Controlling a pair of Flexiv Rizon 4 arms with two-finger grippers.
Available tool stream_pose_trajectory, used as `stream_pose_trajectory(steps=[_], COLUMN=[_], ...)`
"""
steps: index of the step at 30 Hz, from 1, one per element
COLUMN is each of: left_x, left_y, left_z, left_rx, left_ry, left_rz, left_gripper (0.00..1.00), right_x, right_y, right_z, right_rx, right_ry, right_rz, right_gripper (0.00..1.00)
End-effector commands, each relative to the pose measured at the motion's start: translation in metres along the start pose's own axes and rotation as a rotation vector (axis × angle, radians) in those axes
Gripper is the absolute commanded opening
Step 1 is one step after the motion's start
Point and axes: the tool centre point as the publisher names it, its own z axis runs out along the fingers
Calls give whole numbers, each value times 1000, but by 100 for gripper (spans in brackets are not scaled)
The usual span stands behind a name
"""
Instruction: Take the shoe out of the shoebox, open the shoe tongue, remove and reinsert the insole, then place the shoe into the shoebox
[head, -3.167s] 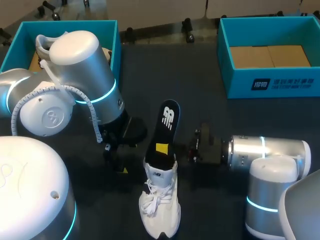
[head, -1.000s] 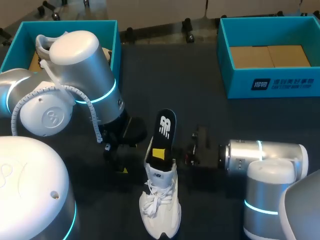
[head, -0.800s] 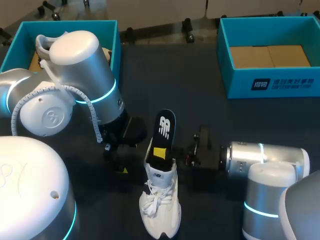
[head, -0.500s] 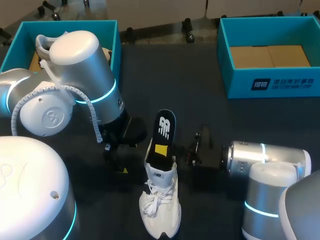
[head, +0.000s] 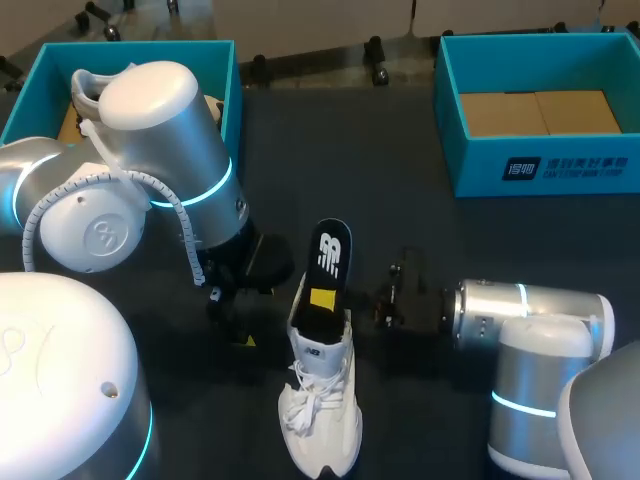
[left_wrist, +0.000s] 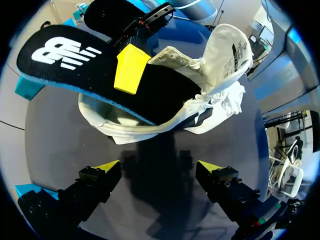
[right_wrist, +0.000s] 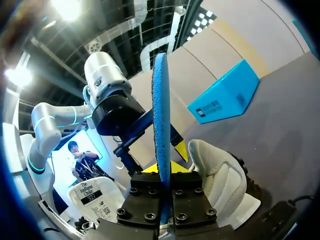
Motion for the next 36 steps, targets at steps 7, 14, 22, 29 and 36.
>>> stream_pose_trajectory(steps=[7,14,22,29,36], left_x=[0,0,0,0,0], left_y=[0,0,0,0,0], left_z=[1,1,1,1,1], left_rx=[-1,-1,-1,-1,-1], left_ry=[-1,-1,-1,-1,-1], left_rz=[1,1,1,1,1], left_gripper=[100,100,100,100,100], right_x=[4,4,8,10,12], right_y=[-12,-24,-36,-28,-15], right_z=[10,10,8,7,5], right_rx=[44,53,59,54,46], right_ry=[-4,4,2,-7,-37], right_rz=[63,107,140,95,35], right_gripper=[0,0,0,33,37])
